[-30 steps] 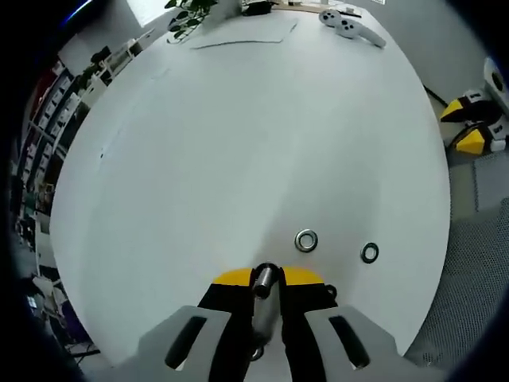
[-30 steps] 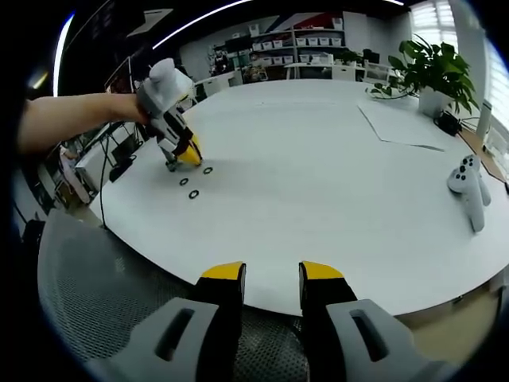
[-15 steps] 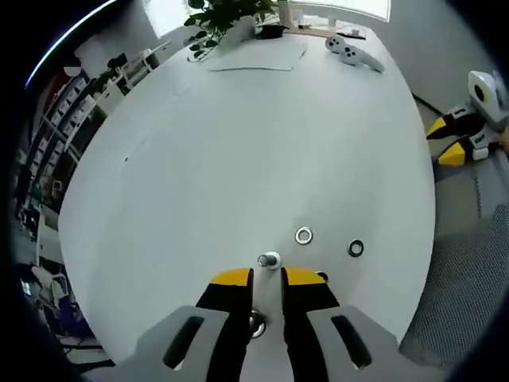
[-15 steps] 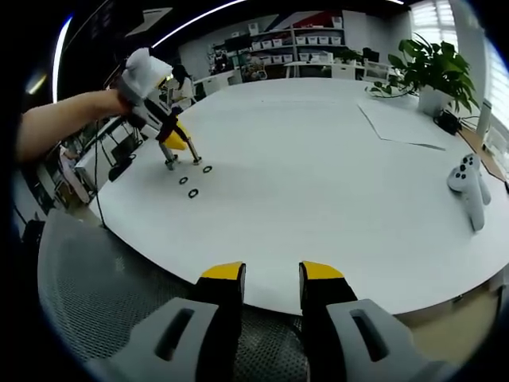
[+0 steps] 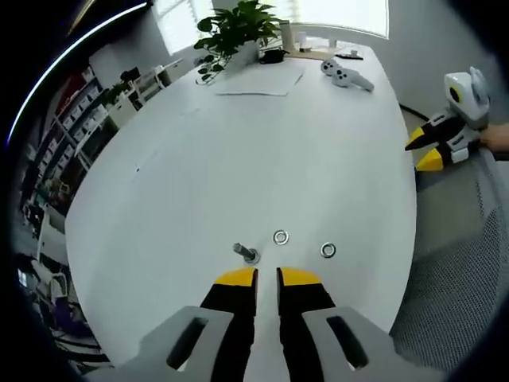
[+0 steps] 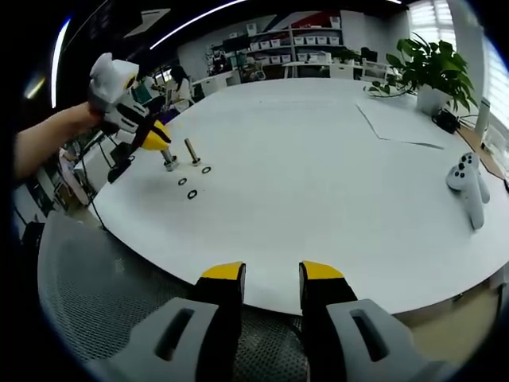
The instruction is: Place the washer onto the threaded stud by aligning its center hole with the stud, sliding it down to the base, and recovering from edge contact or off-axis alignment until the washer reaches the visible bottom stop.
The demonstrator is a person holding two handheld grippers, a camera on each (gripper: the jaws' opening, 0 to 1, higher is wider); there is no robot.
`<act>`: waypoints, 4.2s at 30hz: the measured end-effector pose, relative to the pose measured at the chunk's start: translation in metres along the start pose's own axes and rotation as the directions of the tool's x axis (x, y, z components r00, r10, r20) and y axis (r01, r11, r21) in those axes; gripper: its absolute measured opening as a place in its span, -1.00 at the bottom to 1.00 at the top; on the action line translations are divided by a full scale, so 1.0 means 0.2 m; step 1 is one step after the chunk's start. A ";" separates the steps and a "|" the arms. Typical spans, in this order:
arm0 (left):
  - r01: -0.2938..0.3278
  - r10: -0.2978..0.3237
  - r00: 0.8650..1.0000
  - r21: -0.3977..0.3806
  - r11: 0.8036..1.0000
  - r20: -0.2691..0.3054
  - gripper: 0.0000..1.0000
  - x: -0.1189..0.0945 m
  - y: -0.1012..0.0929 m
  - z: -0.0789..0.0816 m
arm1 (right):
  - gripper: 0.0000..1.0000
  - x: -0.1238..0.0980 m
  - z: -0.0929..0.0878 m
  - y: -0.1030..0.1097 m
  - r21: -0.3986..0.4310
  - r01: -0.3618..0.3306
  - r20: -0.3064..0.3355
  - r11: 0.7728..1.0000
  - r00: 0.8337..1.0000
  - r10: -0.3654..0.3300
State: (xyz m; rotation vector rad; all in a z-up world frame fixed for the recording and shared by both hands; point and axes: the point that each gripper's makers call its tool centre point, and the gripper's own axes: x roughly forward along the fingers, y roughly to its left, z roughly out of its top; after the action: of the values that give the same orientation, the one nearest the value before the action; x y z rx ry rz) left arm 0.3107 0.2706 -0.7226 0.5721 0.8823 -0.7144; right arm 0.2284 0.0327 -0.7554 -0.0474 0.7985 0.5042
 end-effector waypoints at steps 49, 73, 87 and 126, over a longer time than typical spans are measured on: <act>0.116 -0.123 0.980 -0.054 0.992 -0.159 -0.79 0.29 -0.11 -0.18 | -0.42 0.01 0.00 0.01 0.010 -0.024 0.001 1.000 1.000 0.024; 0.150 -0.150 0.970 -0.014 0.989 -0.192 -0.69 0.29 -0.17 -0.18 | -0.42 0.00 0.00 0.01 0.017 -0.019 0.002 1.000 1.000 0.019; 0.145 -0.128 0.970 0.066 0.987 -0.208 -0.82 0.29 -0.20 -0.17 | -0.42 0.00 0.00 0.01 0.018 -0.021 0.002 1.000 1.000 0.021; 0.046 -0.036 0.991 0.076 0.996 -0.129 -0.83 0.09 0.00 0.02 | -0.42 0.00 0.00 0.01 0.022 -0.019 0.003 1.000 1.000 0.019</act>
State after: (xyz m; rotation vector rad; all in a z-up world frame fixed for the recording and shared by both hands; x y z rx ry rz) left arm 0.3197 0.2618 -0.7371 0.6769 0.9904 -0.7589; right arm 0.2282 0.0347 -0.7553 -0.0190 0.8019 0.5132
